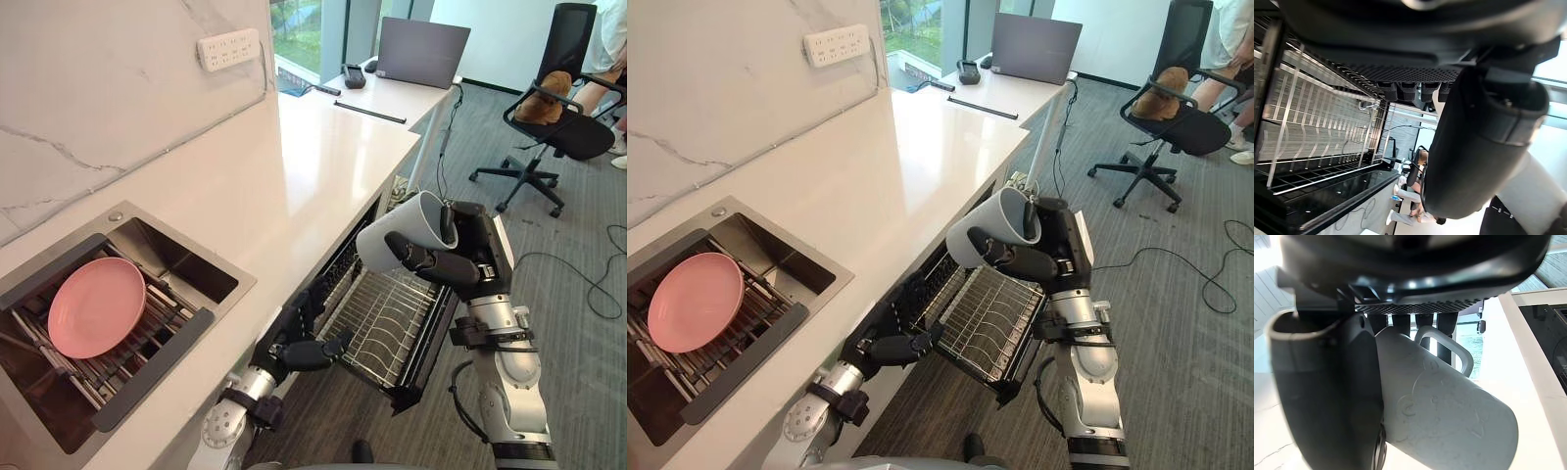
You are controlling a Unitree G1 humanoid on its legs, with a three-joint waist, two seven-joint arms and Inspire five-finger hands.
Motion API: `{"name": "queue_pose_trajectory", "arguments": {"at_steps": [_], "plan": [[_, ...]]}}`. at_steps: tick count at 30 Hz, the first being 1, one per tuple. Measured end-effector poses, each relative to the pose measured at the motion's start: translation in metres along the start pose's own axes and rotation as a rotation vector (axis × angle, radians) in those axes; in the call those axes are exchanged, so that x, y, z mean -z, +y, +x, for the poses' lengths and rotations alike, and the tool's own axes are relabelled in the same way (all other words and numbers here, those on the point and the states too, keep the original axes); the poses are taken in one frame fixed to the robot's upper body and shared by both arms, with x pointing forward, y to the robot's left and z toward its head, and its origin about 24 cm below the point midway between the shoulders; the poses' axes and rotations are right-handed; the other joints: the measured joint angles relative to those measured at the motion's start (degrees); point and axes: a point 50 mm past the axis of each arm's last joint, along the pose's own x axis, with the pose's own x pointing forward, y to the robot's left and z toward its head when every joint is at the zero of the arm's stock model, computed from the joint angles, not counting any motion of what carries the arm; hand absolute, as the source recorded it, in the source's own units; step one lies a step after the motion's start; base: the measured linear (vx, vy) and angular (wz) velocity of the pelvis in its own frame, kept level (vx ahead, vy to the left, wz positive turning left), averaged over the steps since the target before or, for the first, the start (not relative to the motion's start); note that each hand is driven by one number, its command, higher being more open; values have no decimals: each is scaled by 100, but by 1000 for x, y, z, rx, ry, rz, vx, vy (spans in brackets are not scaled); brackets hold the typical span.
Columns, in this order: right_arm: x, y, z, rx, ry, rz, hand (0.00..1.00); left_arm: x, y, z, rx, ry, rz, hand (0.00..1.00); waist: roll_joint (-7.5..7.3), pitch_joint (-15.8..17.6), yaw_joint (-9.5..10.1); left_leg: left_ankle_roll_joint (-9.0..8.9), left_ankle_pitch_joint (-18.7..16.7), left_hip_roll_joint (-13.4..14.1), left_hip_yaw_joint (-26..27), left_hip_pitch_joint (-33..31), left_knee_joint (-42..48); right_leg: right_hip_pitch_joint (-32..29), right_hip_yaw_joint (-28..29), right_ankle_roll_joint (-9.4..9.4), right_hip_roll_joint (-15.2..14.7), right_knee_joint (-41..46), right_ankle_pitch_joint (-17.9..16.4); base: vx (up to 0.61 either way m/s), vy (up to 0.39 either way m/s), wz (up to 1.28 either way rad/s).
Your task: Walk over to the sink, pick up the cup, carry it to the dishwasher, place the cup inside the dishwasher, then close the dishwasher door
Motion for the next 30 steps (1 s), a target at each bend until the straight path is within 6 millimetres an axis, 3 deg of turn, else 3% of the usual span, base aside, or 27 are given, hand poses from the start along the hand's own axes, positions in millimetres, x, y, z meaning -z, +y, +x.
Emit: {"name": "queue_pose_trajectory", "arguments": {"at_steps": [4,10,13,17,22,30], "plan": [[4,-1,-6,-7,26,0,0,10,2,-5,-38,46,10,100,15,-6,11,2,2,-2,-26,-28,5,-14,-32,-1,-5,-4,-3,-14,-8,3],[9,-2,-11,-2,55,1,0,42,13,-15,-158,187,17,100,32,-16,-1,9,20,21,-46,-25,-25,-14,-64,-1,-14,-7,-3,-3,-1,1],[23,-6,-19,17,125,6,0,67,28,-28,-258,307,21,100,33,-18,-10,8,106,-14,-100,20,-159,-11,-120,0,-36,-9,-3,-20,-11,8],[42,-10,-29,38,234,5,0,100,49,-61,-421,485,18,100,32,-18,-15,-8,172,-22,-161,34,-235,-12,-183,1,-40,-12,-3,-25,-20,8],[50,-11,-40,17,296,-30,0,115,63,-94,-561,574,8,100,27,-15,-9,-18,264,-35,-205,104,-364,13,-232,1,-50,-14,-2,-39,-22,5],[60,-15,-48,-14,383,-96,0,123,66,-107,-591,621,28,100,25,11,1,-52,276,-11,-230,-26,-340,-79,-318,-71,-79,-13,-109,-27,-10,3]]}}
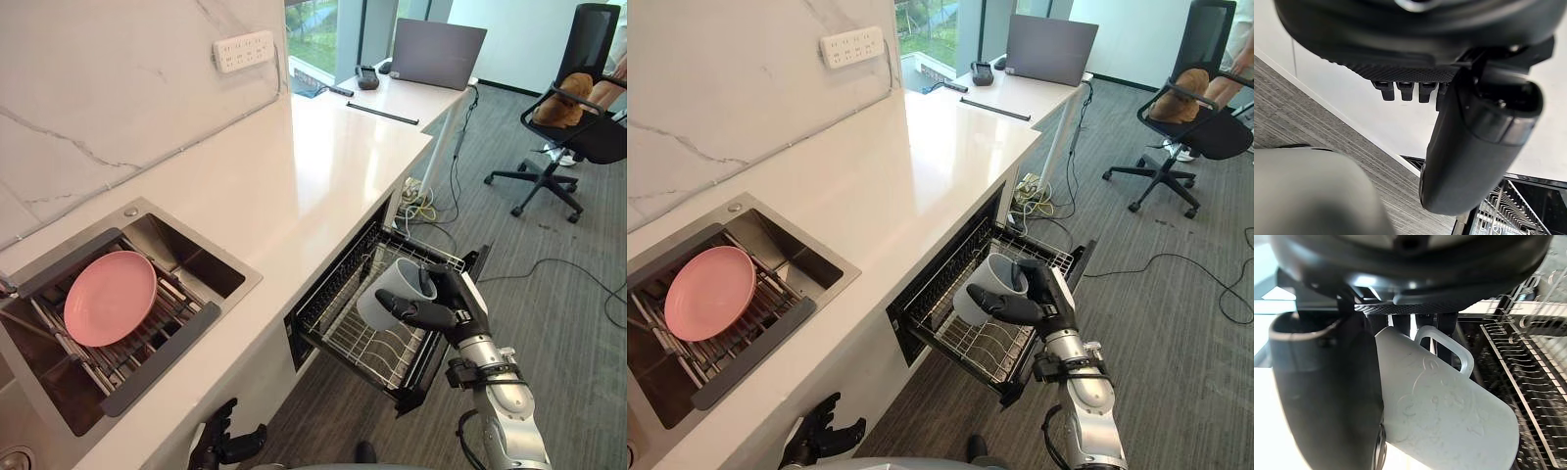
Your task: Walk over to the sink, pick up the cup, carry it to the dishwasher, place the cup inside the dishwasher, then close the dishwasher door
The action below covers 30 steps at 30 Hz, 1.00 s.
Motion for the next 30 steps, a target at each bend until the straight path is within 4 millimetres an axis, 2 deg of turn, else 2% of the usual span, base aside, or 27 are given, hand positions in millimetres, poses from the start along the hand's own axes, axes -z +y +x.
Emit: {"name": "queue_pose_trajectory", "arguments": {"at_steps": [4,9,11,13,15,19,22,26,30], "plan": [[-8,-10,20,20,-11,-78,0,-21,-2,14,-5,-59,7,100,42,408,19,-46,-161,122,-22,-669,596,-481,-209,-53,35,212,88,-48,-29,2],[-35,-17,51,56,-71,-191,0,-62,-9,34,-3,-174,-34,100,103,1073,77,-55,-256,226,-35,-1266,1094,-1064,-190,-77,141,628,81,-86,-27,-3],[-43,-17,59,60,-93,-205,0,-74,-11,38,1,-206,-43,100,103,1276,79,-50,-283,287,-48,-1469,1269,-1285,-206,-167,127,832,-56,-120,-5,4],[-56,-18,71,66,-113,-235,0,-90,-16,44,14,-248,-68,100,98,1557,82,-45,-328,319,-112,-1864,1589,-1767,-380,-185,72,1385,-271,-146,-10,13],[-62,-17,78,60,-115,-246,0,-97,-21,47,28,-264,-73,100,96,1733,152,-53,-406,366,-110,-2105,1848,-2072,-566,-214,-7,1806,-426,-125,9,1],[-70,-12,87,39,-110,-253,0,-110,-32,49,51,-303,-110,100,96,1894,311,-99,-608,477,-149,-2571,2378,-2626,-837,-305,-117,2582,-745,-50,-16,0],[-77,-7,90,21,-119,-263,0,-119,-36,49,65,-335,-125,100,73,1951,330,-164,-723,545,-239,-2777,2652,-2841,-997,-321,-157,2993,-960,0,-64,7],[-84,-4,94,-8,-113,-299,0,-125,-39,50,73,-351,-140,100,61,1958,365,-271,-817,623,-356,-2795,2781,-2875,-1173,-336,-169,3289,-1185,29,-90,11],[-86,-6,99,-4,-82,-375,0,-129,-41,50,90,-362,-143,100,61,1958,447,-323,-847,703,-408,-2794,2780,-2864,-1282,-404,-128,3347,-1229,39,-59,5]]}}
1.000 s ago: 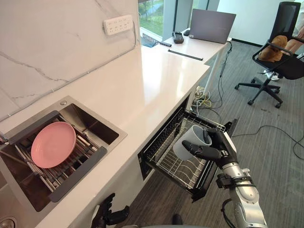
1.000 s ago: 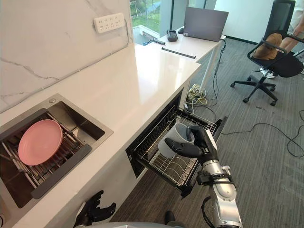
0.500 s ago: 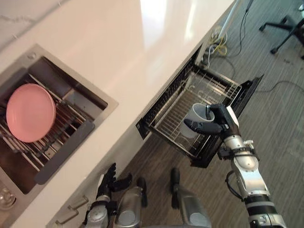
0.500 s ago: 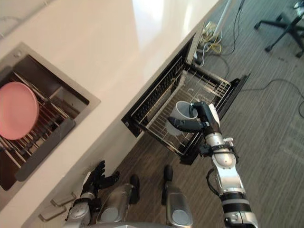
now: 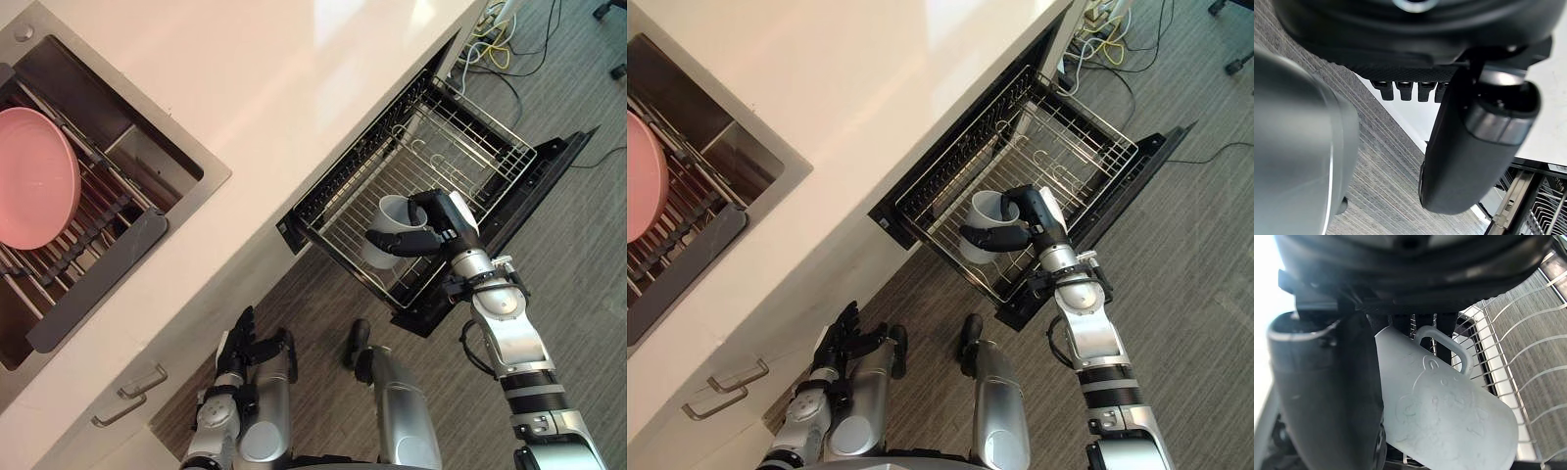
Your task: Walk over to the sink, pick up the cup, carry it to the dishwasher, place the cup inside the dishwasher, then close the dishwasher door
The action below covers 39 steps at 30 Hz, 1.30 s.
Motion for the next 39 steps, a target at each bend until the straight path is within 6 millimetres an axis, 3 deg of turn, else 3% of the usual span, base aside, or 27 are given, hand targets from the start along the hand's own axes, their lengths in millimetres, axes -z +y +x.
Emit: {"name": "queue_pose_trajectory", "arguments": {"at_steps": [9,16,17,29,33,39], "plan": [[24,-1,16,-49,156,-62,0,-3,-4,3,26,-4,-16,100,-17,-11,110,-53,54,-6,-150,57,-175,163,-195,-7,-11,-154,2,22,0,9],[38,4,27,-102,261,-151,0,-3,-4,4,28,13,-15,100,-37,-25,221,-129,407,-105,-235,159,-793,231,-310,-32,-32,-527,162,49,-38,12],[38,4,28,-102,264,-162,100,-3,-5,4,29,14,-15,100,-37,-25,227,-134,455,-117,-240,171,-876,235,-318,-28,-32,-575,190,39,-31,7],[54,7,27,-98,342,-203,100,-10,-13,7,68,-5,0,100,-79,-208,337,-150,1001,-235,-356,243,-1584,352,-484,-86,-35,-1197,586,-16,-18,8],[53,7,27,-71,305,-164,100,-8,-14,7,72,10,3,100,-86,-220,323,-149,1103,-259,-438,411,-1744,551,-581,-103,-34,-1316,621,-21,-13,12],[55,15,8,-46,220,-16,100,8,-10,3,62,91,10,100,-168,-607,313,-166,1266,-328,-557,777,-2190,909,-716,-82,-23,-1605,659,44,11,13]]}}
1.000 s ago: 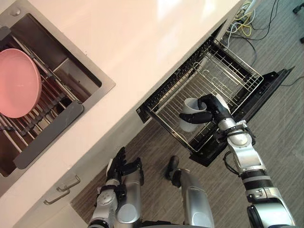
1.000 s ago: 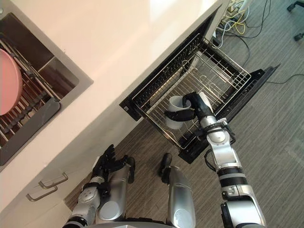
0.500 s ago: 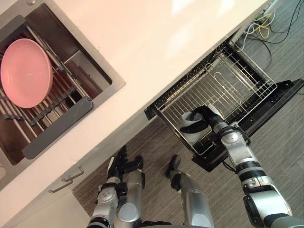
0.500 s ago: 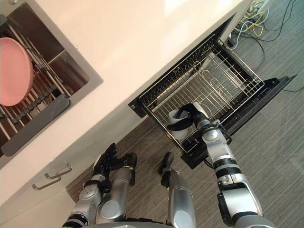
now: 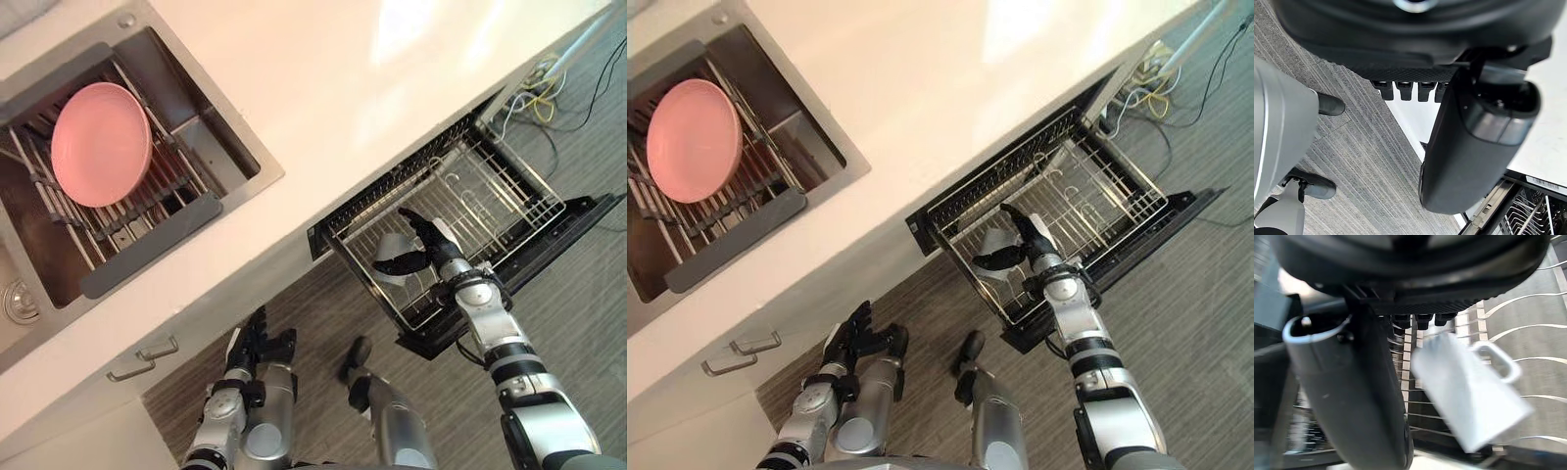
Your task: Walk over to the sink, pick up the cup, carry it to the dishwasher, place the cup inside the dishwasher, then close the dishwasher door
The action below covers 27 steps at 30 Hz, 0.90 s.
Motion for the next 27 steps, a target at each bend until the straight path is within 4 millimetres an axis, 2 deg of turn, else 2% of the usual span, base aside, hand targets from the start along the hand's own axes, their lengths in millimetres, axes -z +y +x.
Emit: {"name": "queue_pose_trajectory", "arguments": {"at_steps": [2,7,11,12,14,18,19,20,21,22,23,27], "plan": [[7,0,-12,27,-17,25,100,11,3,-5,-8,43,6,100,1,-237,-50,13,11,-50,-48,107,-115,173,-28,68,22,-232,75,76,59,7],[8,2,-44,145,-87,88,100,35,15,-19,-45,123,20,100,-17,-506,-274,36,25,-104,-40,593,-409,729,-32,201,31,-677,204,96,76,1],[3,14,-70,164,-170,118,100,55,26,-35,-85,191,33,100,-53,-714,-403,46,31,-141,-4,1032,-636,1140,-8,234,59,-887,233,62,46,-3],[3,20,-81,159,-191,140,100,64,29,-41,-107,216,16,100,-52,-858,-455,66,45,-138,-8,1158,-737,1287,-31,245,74,-964,236,0,0,0],[3,24,-88,156,-210,156,100,68,31,-44,-118,228,12,100,-50,-960,-470,96,68,-135,-4,1275,-846,1385,-42,250,83,-1017,233,4,4,2],[-1,32,-108,144,-273,196,100,79,33,-52,-135,257,10,100,-34,-1194,-661,161,254,-95,124,1640,-1393,1661,-271,346,55,-1114,145,0,7,30],[-1,32,-114,150,-282,200,100,82,32,-54,-129,268,23,100,-26,-1249,-837,272,257,57,805,1664,-1508,1752,-522,385,-17,-1108,100,-2,53,104],[0,28,-119,168,-286,201,100,83,32,-55,-118,271,42,100,-18,-1259,-959,311,302,161,1424,1740,-1570,1874,-798,441,-106,-1061,30,18,76,115],[2,26,-121,176,-283,209,100,83,31,-55,-115,272,49,100,-14,-1262,-975,315,364,186,1608,1785,-1605,1925,-899,475,-149,-1010,-16,70,111,107],[5,23,-124,189,-271,208,100,86,31,-58,-116,279,47,100,11,-1278,-972,224,614,186,1637,1850,-1694,2010,-1074,537,-220,-874,-114,85,133,75],[6,23,-124,190,-268,208,100,86,31,-58,-126,279,37,100,8,-1318,-930,181,708,119,1554,1906,-1789,2016,-1148,590,-304,-718,-203,82,120,60],[4,31,-121,151,-280,220,100,88,32,-59,-125,286,28,100,39,-1380,-880,260,657,-119,1357,2000,-1793,1987,-1073,739,-701,-96,-466,95,95,35]]}}
